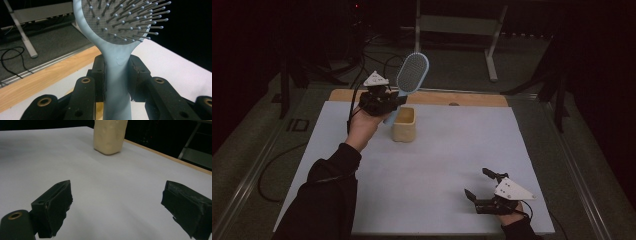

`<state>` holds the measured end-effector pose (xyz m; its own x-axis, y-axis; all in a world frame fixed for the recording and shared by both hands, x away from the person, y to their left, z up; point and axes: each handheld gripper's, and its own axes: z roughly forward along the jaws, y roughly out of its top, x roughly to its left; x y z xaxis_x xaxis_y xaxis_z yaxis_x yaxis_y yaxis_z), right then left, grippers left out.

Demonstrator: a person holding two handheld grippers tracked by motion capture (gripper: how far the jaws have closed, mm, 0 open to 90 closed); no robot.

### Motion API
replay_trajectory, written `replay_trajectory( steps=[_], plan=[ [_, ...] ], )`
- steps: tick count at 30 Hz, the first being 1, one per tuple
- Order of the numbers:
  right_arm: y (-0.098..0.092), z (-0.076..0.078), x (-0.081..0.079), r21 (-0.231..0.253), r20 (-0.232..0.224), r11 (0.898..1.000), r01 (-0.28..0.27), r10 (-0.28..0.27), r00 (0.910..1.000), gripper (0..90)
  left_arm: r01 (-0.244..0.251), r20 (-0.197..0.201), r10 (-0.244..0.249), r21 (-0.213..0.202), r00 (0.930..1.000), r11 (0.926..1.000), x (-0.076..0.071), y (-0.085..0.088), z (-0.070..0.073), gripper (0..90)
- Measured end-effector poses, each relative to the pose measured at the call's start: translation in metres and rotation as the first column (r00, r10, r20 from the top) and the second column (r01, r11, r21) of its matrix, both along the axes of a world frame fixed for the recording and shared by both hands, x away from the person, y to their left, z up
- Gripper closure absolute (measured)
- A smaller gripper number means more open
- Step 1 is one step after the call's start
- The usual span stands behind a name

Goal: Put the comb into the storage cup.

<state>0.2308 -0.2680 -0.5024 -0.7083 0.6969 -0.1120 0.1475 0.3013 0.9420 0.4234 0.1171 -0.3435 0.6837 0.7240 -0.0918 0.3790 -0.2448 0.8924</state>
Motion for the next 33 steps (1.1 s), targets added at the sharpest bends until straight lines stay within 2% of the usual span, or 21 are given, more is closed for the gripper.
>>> replay_trajectory(
  steps=[11, 14, 16, 20, 23, 27, 29, 33],
  plan=[
    [0.0, 0.0, 0.0, 0.001, -0.002, 1.0, 0.002, -0.002, 1.0, 8.9, 0.003, 0.023, -0.001, -0.085, 0.9997, 0.9963, 0.015, -0.003, -0.004, 70.3],
    [-0.001, 0.0, 0.0, 0.0, -0.002, 1.0, 0.002, -0.002, 1.0, 9.0, -0.005, 0.018, 0.007, -0.111, 0.9998, 0.9938, 0.02, -0.004, -0.007, 70.3],
    [0.0, 0.0, 0.0, 0.001, -0.002, 1.0, 0.001, -0.001, 1.0, 8.9, -0.008, 0.012, 0.009, -0.111, 0.9999, 0.9938, 0.022, -0.005, -0.008, 70.3],
    [-0.001, 0.0, 0.0, 0.003, -0.002, 1.0, 0.002, -0.002, 1.0, 9.0, -0.01, 0.04, 0.015, -0.105, 0.9991, 0.9944, 0.027, -0.008, -0.011, 70.3],
    [-0.001, 0.0, 0.0, 0.004, -0.002, 1.0, 0.001, -0.001, 1.0, 9.0, -0.011, 0.052, 0.019, -0.138, 0.9985, 0.9903, 0.03, -0.007, -0.013, 70.3],
    [-0.001, 0.0, 0.0, 0.004, -0.003, 1.0, 0.0, 0.0, 1.0, 9.0, -0.015, 0.074, 0.026, -0.153, 0.9969, 0.9881, 0.033, -0.007, -0.017, 70.4],
    [-0.001, 0.0, 0.0, 0.006, -0.004, 1.0, 0.0, 0.0, 1.0, 9.0, -0.011, 0.102, 0.029, -0.177, 0.9943, 0.9841, 0.036, -0.007, -0.021, 70.3],
    [-0.001, 0.0, 0.0, 0.006, -0.004, 1.0, -0.001, 0.001, 1.0, 8.9, -0.001, 0.117, 0.026, -0.207, 0.9928, 0.9784, 0.039, -0.005, -0.026, 70.3]
  ],
)
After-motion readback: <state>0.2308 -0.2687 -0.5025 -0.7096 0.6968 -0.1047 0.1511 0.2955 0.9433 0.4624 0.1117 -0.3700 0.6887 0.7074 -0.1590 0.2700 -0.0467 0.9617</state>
